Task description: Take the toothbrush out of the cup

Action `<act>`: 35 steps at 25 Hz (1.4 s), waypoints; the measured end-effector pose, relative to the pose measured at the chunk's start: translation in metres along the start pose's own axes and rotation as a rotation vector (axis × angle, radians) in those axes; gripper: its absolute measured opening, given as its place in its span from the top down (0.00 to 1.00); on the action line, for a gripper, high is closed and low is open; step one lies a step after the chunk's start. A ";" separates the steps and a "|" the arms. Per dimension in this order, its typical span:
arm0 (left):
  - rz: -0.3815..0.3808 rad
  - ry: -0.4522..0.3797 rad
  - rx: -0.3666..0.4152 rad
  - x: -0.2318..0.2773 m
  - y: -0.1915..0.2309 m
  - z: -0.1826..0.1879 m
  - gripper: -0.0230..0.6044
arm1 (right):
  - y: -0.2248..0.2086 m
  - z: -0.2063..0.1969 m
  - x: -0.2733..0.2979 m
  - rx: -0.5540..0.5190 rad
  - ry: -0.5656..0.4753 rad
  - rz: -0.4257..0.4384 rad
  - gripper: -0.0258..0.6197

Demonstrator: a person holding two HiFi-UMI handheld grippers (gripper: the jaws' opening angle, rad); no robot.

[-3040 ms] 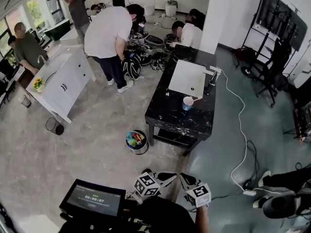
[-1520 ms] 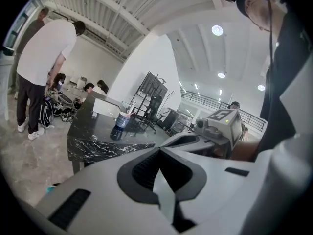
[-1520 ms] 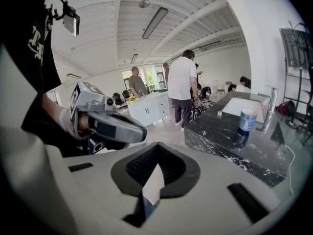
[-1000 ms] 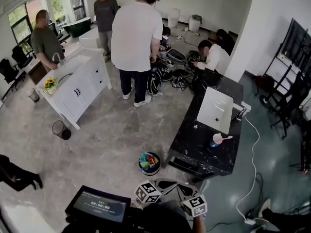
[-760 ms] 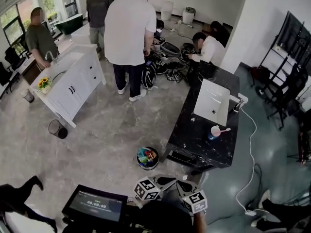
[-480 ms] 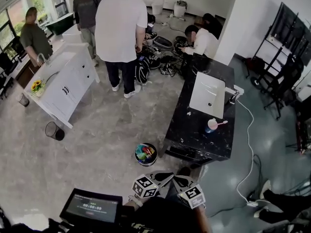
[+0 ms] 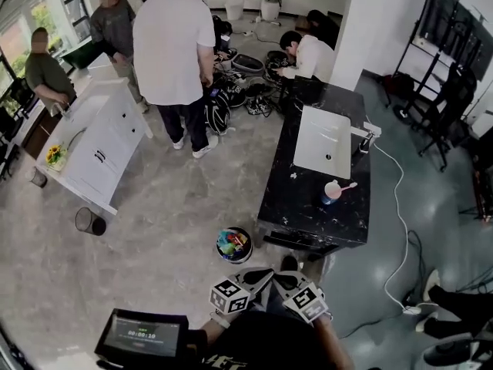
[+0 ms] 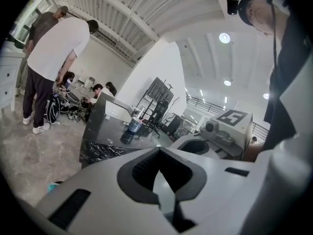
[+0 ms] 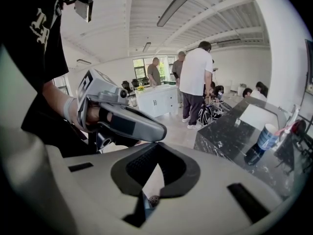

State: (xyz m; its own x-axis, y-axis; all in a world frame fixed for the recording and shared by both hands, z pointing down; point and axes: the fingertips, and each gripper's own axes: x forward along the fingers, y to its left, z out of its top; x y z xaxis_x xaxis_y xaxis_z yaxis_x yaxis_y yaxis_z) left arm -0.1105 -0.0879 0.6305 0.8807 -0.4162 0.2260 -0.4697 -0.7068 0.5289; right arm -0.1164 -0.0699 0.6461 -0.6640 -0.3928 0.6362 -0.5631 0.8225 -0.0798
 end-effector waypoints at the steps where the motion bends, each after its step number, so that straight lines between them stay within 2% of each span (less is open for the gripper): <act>1: -0.002 0.010 0.004 0.003 0.001 0.000 0.96 | -0.002 0.000 0.000 0.000 0.003 -0.003 0.98; 7: -0.025 0.070 0.015 0.033 -0.003 0.002 0.96 | -0.026 -0.011 -0.011 0.050 -0.008 -0.014 0.98; 13: -0.052 0.100 0.034 0.062 -0.008 0.014 0.96 | -0.068 -0.013 -0.026 0.066 -0.012 -0.042 0.98; 19: -0.040 0.119 0.040 0.083 0.005 0.028 0.96 | -0.112 -0.007 -0.037 0.092 -0.041 -0.077 0.98; 30: -0.007 0.126 0.086 0.125 0.034 0.071 0.96 | -0.177 -0.010 -0.043 0.151 -0.099 -0.049 0.98; 35: -0.005 0.139 0.100 0.149 0.042 0.088 0.96 | -0.222 -0.014 -0.054 0.191 -0.096 -0.084 0.98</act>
State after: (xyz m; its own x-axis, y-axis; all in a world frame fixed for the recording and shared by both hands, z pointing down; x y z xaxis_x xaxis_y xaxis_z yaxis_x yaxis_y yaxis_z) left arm -0.0046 -0.2299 0.6147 0.8796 -0.3346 0.3382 -0.4632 -0.7647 0.4480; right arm 0.0511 -0.2256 0.6398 -0.6494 -0.5013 0.5718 -0.6953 0.6960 -0.1795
